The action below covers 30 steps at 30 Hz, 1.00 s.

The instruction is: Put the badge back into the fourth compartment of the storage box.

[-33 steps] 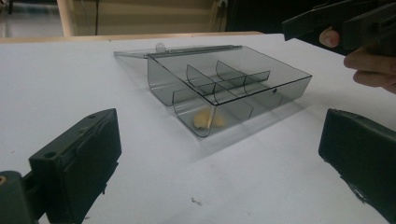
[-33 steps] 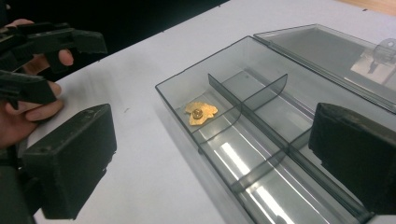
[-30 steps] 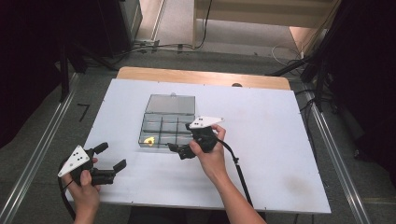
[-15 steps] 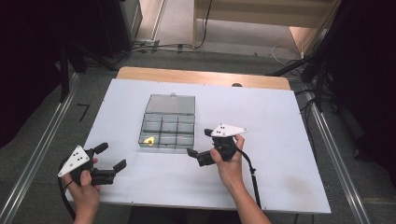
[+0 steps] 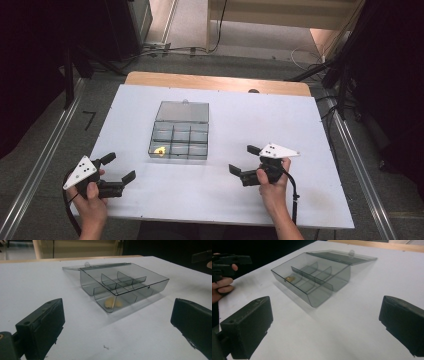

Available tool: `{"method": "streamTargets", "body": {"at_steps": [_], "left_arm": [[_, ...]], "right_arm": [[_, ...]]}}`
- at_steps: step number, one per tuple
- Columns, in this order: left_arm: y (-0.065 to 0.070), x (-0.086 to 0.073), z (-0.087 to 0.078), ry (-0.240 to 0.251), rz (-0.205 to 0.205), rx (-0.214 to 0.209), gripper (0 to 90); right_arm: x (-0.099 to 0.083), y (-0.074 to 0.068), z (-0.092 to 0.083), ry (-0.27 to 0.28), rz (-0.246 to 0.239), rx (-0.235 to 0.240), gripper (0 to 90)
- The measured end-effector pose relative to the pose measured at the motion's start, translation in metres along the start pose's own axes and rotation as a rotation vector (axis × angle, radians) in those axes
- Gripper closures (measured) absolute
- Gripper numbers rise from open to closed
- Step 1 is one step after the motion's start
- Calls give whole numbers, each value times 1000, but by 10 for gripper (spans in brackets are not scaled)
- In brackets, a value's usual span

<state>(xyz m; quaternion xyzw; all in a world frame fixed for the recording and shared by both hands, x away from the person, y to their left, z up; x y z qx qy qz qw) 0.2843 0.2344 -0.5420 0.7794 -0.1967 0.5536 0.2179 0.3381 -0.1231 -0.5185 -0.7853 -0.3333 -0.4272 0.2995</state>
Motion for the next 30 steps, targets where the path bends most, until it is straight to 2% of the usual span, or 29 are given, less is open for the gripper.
{"method": "streamTargets", "body": {"at_steps": [8, 16, 24, 30], "left_arm": [[0, 0, 0, -1, 1, 5, 0], [0, 0, 0, 0, 2, 6, 0], [0, 0, 0, 1, 3, 6, 0], [0, 1, -1, 5, 0, 7, 0]], "right_arm": [[-18, 23, -35, 12, 33, -45, 0], [-30, 41, -59, 20, 57, -84, 0], [-43, 65, -86, 39, 84, -131, 0], [-53, 84, -105, 50, 124, -166, 0]]}}
Point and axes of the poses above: each handheld gripper's, and its own axes: z roughly forward along the jaws, x roughly out of its top, y roughly to its right, the point moved 10 cm from there along z, roughly forward along the jaws, and after that the axes turned 3 degrees about -y, right-handed, at the moved point
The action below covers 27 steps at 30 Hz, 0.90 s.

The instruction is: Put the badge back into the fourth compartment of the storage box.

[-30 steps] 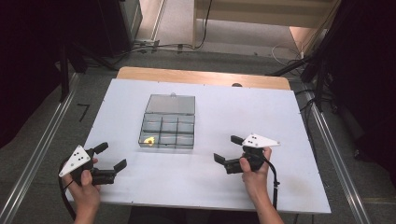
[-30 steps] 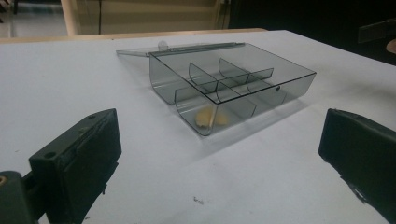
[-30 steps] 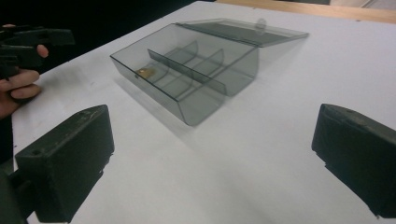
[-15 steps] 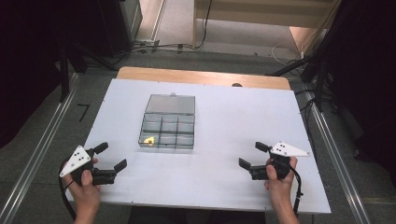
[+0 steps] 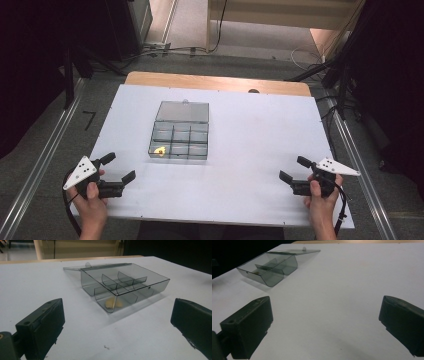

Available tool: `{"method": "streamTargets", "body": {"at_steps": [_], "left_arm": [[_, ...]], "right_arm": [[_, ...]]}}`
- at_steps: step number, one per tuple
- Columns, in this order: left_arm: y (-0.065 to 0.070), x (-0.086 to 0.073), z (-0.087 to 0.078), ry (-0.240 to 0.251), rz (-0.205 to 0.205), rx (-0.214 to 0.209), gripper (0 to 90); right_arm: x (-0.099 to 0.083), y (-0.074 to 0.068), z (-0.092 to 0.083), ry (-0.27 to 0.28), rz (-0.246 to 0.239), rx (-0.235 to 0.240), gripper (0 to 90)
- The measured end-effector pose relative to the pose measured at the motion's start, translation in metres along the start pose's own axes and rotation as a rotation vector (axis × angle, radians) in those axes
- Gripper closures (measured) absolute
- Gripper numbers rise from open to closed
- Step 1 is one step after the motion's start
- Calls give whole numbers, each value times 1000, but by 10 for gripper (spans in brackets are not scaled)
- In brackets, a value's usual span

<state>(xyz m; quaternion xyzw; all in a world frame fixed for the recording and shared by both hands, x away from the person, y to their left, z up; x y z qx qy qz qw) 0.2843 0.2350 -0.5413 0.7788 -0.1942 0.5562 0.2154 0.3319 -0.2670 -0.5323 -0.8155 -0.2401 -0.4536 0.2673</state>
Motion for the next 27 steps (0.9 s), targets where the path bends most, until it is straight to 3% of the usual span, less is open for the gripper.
{"method": "streamTargets", "body": {"at_steps": [9, 13, 27], "left_arm": [[-1, 0, -1, 4, -1, -2, 0], [0, 0, 0, 3, 0, 1, 0], [-1, 1, -1, 5, -1, 2, 0]], "right_arm": [[-11, 31, -21, 11, 45, -57, 0], [-15, 39, -24, 4, 39, -79, 0], [-19, 41, -19, 1, 34, -90, 0]]}}
Point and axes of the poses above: each handheld gripper's, and its own axes: z roughly forward along the jaws, x roughly out of its top, y roughly to its right, the point moved 10 cm from there along z, roughly forward along the jaws, and after that the axes turned 3 degrees about -y, right-handed, at the moved point
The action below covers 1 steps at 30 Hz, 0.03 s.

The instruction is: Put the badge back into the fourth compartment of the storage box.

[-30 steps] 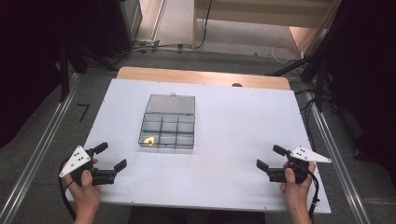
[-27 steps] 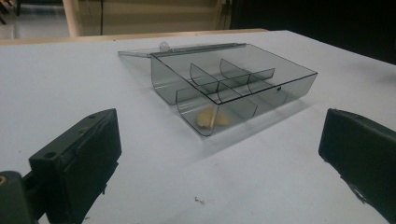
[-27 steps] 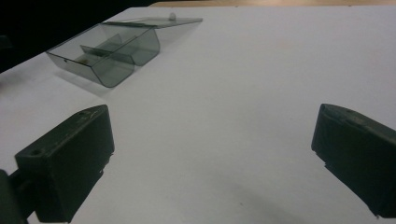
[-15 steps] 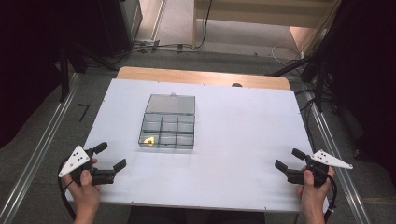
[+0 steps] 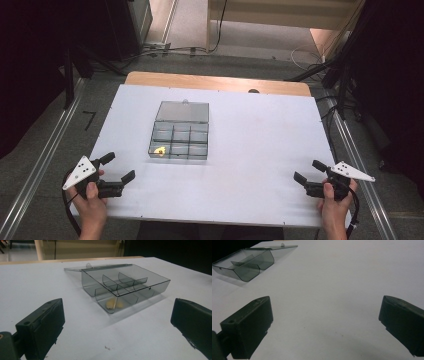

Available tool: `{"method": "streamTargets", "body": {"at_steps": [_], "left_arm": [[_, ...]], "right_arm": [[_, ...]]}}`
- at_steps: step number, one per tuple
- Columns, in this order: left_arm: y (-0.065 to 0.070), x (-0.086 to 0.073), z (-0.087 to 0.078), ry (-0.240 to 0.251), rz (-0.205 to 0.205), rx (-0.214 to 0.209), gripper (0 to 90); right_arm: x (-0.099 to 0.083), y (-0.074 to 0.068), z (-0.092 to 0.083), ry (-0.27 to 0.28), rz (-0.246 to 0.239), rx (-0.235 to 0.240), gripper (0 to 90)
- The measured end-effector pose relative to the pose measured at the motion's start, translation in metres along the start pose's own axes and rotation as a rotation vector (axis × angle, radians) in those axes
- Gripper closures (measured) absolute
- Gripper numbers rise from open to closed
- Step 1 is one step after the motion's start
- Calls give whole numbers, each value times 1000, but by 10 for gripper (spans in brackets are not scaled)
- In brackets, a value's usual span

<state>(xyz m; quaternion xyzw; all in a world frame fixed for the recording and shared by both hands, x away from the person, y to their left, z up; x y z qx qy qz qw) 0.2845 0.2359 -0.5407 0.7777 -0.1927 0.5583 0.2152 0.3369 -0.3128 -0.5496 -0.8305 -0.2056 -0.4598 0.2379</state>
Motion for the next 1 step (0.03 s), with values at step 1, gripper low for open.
{"method": "streamTargets", "body": {"at_steps": [1], "left_arm": [[0, 0, 0, 1, -1, -1, 0]], "right_arm": [[0, 0, 0, 1, 0, -1, 0]]}}
Point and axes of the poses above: each handheld gripper's, and its own axes: z roughly forward along the jaws, x roughly out of its top, y roughly to its right, the point moved 10 cm from there along z, roughly forward along the jaws, and after that the axes turned 3 degrees about -y, right-handed, at the moved point
